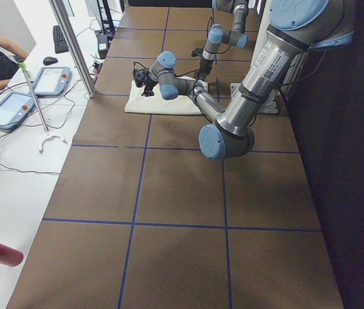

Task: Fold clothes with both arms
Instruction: 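Push the folded shirt farther from the robot with both grippers, straightening it, then move the left gripper to the shirt's near corner beside the right gripper, then grasp the near edge with both grippers and fold it toward the far edge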

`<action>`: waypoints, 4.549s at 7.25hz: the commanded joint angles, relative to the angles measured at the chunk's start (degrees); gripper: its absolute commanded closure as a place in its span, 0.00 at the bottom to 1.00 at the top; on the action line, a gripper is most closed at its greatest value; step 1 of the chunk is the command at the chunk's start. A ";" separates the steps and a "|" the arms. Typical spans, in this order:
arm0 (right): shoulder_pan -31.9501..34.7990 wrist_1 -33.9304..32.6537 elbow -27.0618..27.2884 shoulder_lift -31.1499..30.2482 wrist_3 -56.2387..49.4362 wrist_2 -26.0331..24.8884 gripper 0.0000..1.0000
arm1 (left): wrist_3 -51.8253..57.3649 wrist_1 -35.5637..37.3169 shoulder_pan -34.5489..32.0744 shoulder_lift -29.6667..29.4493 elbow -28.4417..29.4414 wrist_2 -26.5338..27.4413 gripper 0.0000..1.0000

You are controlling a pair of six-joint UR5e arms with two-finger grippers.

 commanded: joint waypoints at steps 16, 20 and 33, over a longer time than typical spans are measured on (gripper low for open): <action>-2.62 -1.08 6.48 -4.80 0.38 0.08 1.00 | -12.62 0.63 14.70 19.31 -23.65 2.53 0.46; -2.71 -1.08 6.30 -4.71 0.38 -0.01 1.00 | -19.87 2.03 31.72 22.72 -23.01 12.73 0.43; -6.22 -1.16 18.57 -11.55 0.47 -2.11 1.00 | -29.78 14.29 43.40 22.27 -38.60 23.70 1.00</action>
